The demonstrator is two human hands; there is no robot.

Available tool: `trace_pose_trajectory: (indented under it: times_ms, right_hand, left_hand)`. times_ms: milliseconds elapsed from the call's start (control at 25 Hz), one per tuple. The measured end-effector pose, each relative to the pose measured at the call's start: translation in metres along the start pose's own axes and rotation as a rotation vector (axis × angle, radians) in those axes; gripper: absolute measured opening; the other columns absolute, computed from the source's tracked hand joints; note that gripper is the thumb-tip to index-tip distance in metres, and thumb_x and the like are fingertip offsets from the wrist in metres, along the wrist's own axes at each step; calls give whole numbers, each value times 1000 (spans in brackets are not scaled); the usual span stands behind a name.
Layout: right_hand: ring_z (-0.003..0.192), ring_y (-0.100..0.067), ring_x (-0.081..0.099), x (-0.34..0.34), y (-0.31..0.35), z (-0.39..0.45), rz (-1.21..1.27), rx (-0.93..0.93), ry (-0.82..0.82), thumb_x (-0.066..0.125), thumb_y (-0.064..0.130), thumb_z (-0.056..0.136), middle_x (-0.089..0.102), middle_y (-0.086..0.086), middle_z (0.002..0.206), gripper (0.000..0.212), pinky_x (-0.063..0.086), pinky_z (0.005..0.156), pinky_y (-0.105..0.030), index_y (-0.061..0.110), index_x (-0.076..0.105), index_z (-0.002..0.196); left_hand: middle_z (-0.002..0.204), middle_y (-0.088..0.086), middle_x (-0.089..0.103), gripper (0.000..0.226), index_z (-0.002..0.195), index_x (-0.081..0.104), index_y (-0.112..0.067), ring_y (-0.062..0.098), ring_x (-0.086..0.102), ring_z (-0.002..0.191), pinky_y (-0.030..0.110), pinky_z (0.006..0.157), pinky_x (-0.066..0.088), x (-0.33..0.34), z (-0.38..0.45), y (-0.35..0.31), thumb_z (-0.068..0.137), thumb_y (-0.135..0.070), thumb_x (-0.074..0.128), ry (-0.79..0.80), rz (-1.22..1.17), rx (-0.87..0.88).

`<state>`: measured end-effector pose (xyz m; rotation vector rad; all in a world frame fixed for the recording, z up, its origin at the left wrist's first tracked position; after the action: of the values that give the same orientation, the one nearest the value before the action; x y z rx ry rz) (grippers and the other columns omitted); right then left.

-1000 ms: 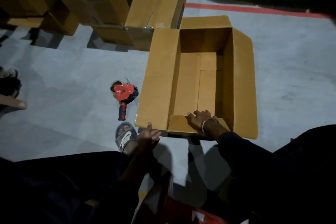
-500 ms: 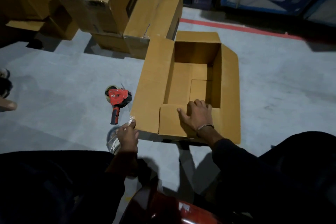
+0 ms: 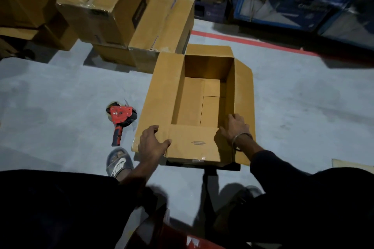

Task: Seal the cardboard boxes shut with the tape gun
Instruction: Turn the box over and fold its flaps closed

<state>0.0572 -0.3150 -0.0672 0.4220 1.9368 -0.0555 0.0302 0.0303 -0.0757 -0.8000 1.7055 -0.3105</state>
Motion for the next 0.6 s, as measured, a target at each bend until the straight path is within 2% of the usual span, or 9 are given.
trace_pose_trajectory:
  times_ms: [120,240,320,400,440,520,600]
  right_hand:
    - [127,-33,48,-34,-5,78,-3,-15,22,71,37,91,43,-13,145,68,50,103,-50,14,41,148]
    - [128,-42,48,-75,0,170,83,35,20,71,36,92,44,-21,143,69,48,103,-54,8,41,147]
    - [124,-43,52,-98,3,224,220,80,-42,71,35,90,50,-22,138,67,49,98,-51,5,45,144]
    - [118,-37,56,-109,2,261,481,152,-95,73,34,87,56,-16,132,68,50,91,-44,9,46,144]
    - [120,-34,56,-108,3,278,654,171,-101,74,34,86,56,-13,134,72,50,94,-42,13,44,149]
    - [136,-30,49,-103,6,306,996,193,-111,76,35,87,48,-10,152,83,45,111,-43,19,33,157]
    - [143,-29,41,-99,4,329,1172,217,-125,75,31,91,37,-9,162,83,39,117,-46,21,29,160]
  left_hand:
    - [157,13,38,107,156,34,-24,36,36,145,55,113,39,14,45,-20,70,-61,85,114,315,150]
    - [163,22,26,115,164,14,-20,39,25,151,59,117,32,13,89,-35,79,-68,75,117,450,229]
    - [163,24,25,113,163,16,-20,40,24,152,58,119,29,3,119,-35,80,-73,70,27,411,204]
    - [159,25,32,112,160,24,-17,42,30,149,57,119,32,-14,147,-25,77,-77,69,-57,326,115]
    - [158,25,36,115,159,26,-15,42,34,147,56,117,35,-17,160,-15,75,-78,71,-63,273,55]
    - [159,21,39,124,161,24,-14,39,39,145,55,115,39,-10,178,5,70,-79,77,20,154,-48]
    - [155,12,49,127,161,24,-18,32,53,136,53,110,47,4,186,16,65,-79,81,140,-21,-96]
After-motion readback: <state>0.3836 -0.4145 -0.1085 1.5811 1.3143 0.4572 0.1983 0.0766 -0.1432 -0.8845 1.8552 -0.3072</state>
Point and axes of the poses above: each hand's wrist, its own z-axis towards the middle knuckle, its own x-axis out of the palm, y = z × x, the point moved 7 cm from there along z, towards the middle knuckle
